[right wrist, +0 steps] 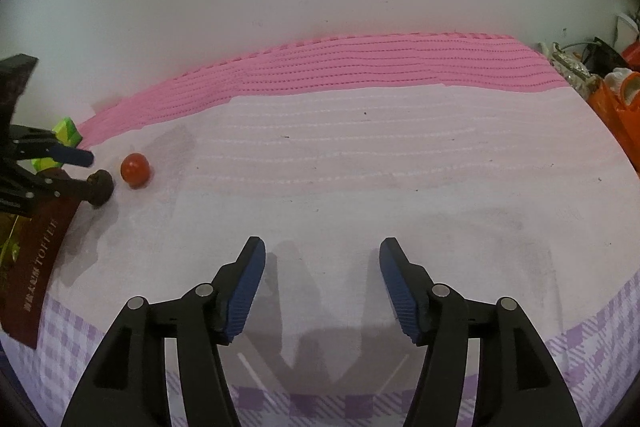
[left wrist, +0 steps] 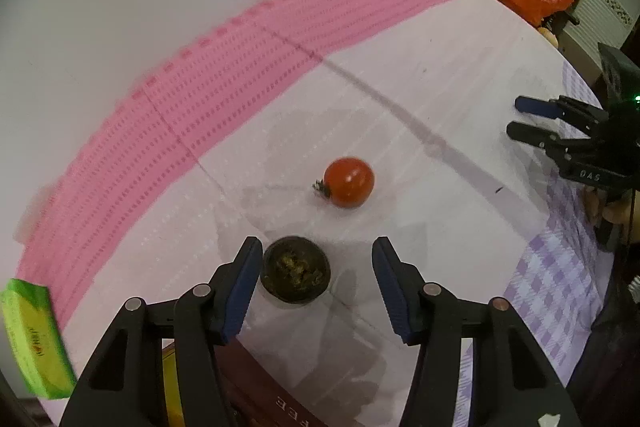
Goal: Organize fruits
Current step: 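Grasp the dark brown fruit beside the red tomato with the left gripper, then lift the dark brown fruit with the left gripper while the right gripper grasps the red tomato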
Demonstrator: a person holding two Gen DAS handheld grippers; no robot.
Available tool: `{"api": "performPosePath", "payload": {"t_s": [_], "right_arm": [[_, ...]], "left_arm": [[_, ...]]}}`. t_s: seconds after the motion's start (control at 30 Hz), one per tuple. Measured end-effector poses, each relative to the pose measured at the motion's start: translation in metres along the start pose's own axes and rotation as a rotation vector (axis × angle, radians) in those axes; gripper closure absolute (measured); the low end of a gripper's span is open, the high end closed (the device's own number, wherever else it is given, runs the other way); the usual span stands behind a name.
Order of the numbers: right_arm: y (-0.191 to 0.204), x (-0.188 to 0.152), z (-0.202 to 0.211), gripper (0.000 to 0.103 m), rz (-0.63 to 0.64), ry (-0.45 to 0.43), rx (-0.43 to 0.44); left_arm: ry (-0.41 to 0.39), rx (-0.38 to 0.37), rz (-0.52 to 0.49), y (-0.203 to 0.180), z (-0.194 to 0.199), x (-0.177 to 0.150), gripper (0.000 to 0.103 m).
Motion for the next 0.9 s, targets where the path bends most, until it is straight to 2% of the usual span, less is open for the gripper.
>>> {"api": "performPosePath", "payload": {"t_s": [0.07, 0.13, 0.2, 0.27, 0.33, 0.4, 0.43, 0.57, 0.67, 0.73, 0.77, 0.9], "right_arm": [[-0.001, 0.001, -0.001, 0.041, 0.005, 0.002, 0.002], [0.000, 0.001, -0.001, 0.040, 0.010, 0.003, 0.002], [0.001, 0.001, -0.001, 0.039, 0.013, 0.004, 0.001], [0.001, 0.001, -0.001, 0.039, 0.016, 0.005, 0.001], [0.001, 0.001, -0.001, 0.038, 0.017, 0.006, 0.002], [0.001, 0.001, -0.001, 0.038, 0.016, 0.006, 0.002], [0.001, 0.001, -0.001, 0.038, 0.016, 0.006, 0.000], [0.003, 0.002, -0.002, 0.038, 0.023, 0.008, -0.012], [0.010, 0.001, 0.000, 0.038, 0.058, 0.004, -0.004], [0.023, 0.003, 0.010, 0.038, 0.086, -0.032, 0.049], [0.034, 0.006, 0.015, 0.038, 0.100, -0.045, 0.109], [0.083, 0.021, 0.017, 0.040, 0.234, -0.047, 0.233]], "left_arm": [[-0.002, 0.024, 0.009, 0.005, -0.005, -0.004, 0.050], [0.005, 0.008, 0.031, 0.009, -0.011, -0.008, 0.052], [0.029, 0.010, 0.047, 0.009, -0.019, -0.014, 0.066], [0.022, 0.035, 0.035, 0.006, -0.019, -0.017, 0.066], [0.030, 0.072, 0.071, 0.003, -0.017, -0.018, 0.067], [0.010, 0.112, 0.144, 0.000, -0.008, -0.020, 0.067], [-0.045, 0.118, 0.214, -0.003, 0.007, -0.023, 0.067], [-0.150, 0.085, 0.419, -0.020, 0.050, -0.045, 0.067], [-0.174, 0.053, 0.504, -0.038, 0.071, -0.069, 0.067], [-0.173, 0.044, 0.548, -0.050, 0.082, -0.086, 0.067], [-0.175, 0.039, 0.564, -0.055, 0.088, -0.094, 0.067], [-0.203, 0.042, 0.622, -0.065, 0.109, -0.122, 0.067]]}}
Point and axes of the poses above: each gripper's, at about its wrist camera, not at the fingertips, and z roughly against the way its jaws point, y to its left, x to its top, the point moved 4 cm from there along -z, roughly the way its jaws point, and after that the axes turned 4 degrees about -z, right-handed, at the moved point
